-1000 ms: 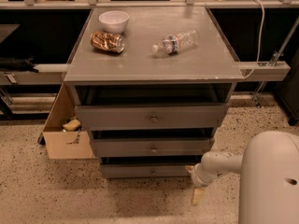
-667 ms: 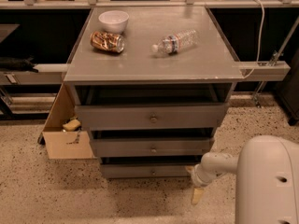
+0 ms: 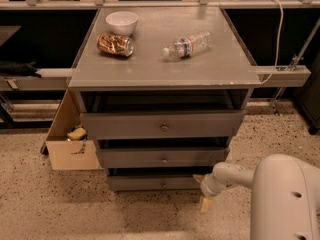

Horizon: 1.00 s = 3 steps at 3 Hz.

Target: Open bottom drawer

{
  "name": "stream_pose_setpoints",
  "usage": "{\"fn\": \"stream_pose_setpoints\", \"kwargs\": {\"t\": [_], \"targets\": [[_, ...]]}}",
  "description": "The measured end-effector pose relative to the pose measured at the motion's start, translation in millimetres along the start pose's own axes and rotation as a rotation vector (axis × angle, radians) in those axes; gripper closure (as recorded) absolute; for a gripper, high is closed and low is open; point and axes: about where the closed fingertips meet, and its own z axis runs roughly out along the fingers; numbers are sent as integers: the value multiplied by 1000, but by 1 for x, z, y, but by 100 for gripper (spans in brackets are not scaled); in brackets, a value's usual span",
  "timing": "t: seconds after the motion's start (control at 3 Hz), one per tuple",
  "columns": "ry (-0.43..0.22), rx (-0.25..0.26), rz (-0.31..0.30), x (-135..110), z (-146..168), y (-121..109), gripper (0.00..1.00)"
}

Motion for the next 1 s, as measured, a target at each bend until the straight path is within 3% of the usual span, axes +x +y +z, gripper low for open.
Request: {"fn": "stream_pose_setpoints", "kwargs": {"t": [1.0], "targets": [[-47,38,30,16,46,-37,0]]}}
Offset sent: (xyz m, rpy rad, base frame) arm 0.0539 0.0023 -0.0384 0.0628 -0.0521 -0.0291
